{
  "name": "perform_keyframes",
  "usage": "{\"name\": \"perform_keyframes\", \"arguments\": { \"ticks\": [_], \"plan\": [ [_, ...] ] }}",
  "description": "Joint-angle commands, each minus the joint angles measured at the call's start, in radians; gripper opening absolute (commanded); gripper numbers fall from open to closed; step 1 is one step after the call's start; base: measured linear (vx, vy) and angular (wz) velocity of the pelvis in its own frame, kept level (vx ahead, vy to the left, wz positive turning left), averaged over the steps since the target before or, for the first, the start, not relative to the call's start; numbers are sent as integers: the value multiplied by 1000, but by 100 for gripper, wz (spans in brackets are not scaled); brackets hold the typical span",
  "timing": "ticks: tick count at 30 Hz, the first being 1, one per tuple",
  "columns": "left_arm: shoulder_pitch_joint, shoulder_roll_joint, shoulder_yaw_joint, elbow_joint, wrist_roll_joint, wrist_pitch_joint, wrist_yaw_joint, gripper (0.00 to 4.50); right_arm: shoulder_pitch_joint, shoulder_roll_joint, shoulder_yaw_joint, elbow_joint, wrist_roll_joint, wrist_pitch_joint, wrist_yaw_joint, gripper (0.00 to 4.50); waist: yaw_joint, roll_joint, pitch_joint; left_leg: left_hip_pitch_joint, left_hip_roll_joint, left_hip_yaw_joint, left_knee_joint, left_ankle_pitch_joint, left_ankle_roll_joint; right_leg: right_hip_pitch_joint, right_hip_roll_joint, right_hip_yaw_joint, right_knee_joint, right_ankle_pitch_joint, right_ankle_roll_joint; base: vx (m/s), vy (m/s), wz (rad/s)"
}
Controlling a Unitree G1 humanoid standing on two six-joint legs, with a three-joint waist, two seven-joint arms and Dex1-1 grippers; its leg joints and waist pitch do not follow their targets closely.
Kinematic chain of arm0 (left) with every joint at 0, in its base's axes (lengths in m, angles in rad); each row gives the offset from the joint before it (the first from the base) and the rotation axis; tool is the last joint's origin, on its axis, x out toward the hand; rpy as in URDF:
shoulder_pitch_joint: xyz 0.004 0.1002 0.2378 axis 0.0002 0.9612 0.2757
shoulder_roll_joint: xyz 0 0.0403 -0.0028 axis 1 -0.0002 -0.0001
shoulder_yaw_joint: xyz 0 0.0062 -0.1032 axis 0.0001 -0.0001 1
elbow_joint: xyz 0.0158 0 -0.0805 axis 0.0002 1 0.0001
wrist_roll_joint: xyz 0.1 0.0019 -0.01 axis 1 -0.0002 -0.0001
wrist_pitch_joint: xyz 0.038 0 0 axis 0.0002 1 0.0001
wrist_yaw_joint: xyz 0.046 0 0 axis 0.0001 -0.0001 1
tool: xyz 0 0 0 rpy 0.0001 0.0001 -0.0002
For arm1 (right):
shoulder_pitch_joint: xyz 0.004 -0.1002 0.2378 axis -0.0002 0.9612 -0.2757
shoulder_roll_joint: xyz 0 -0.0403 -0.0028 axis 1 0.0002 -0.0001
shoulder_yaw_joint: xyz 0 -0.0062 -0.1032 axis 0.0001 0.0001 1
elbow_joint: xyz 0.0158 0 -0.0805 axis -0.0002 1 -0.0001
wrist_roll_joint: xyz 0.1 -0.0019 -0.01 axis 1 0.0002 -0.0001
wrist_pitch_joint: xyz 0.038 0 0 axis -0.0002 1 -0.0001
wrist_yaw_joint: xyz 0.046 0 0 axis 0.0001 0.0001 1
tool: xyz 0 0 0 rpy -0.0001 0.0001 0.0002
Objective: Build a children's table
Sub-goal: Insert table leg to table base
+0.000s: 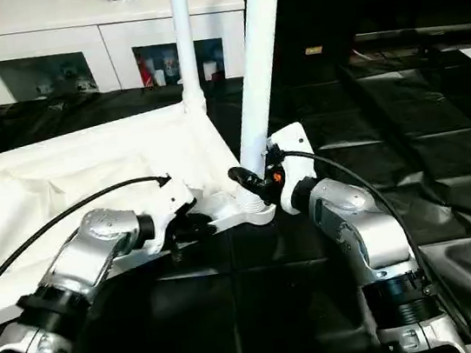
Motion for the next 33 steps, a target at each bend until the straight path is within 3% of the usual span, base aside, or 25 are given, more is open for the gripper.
{"name": "perform_keyframes", "arguments": {
  "ticks": [1, 13, 23, 33],
  "plan": [
    [-8, 4, 2, -23, -13, 13, -17, 103, -2, -3, -3, -36, 3, -3, 2, 186, 4, -7, -67, 1, 44, -16, -72, -168, 28, 56, -84, 54, -79, -259, -178, 0, 0, 0],
    [-21, 30, -26, 19, 39, 7, 7, 103, -6, 0, -3, -32, 2, -5, 1, 186, 1, -5, -64, 1, 44, -17, -74, -185, 22, 53, -83, 53, -86, -308, -156, 0, 0, 0],
    [-4, 49, -31, 10, 34, 41, -28, 19, -14, -6, -18, -25, 6, -8, 1, 186, -1, -5, -63, 1, 43, -17, -75, -195, 20, 53, -84, 54, -87, -318, -163, 0, 0, 0],
    [42, 83, -36, -65, 21, 69, -64, 0, -24, -39, -28, -33, 15, 1, 30, 186, -6, -1, -66, -1, 45, -16, -72, -160, 27, 59, -83, 55, -75, -225, -195, 0, 0, 0]
  ]
}}
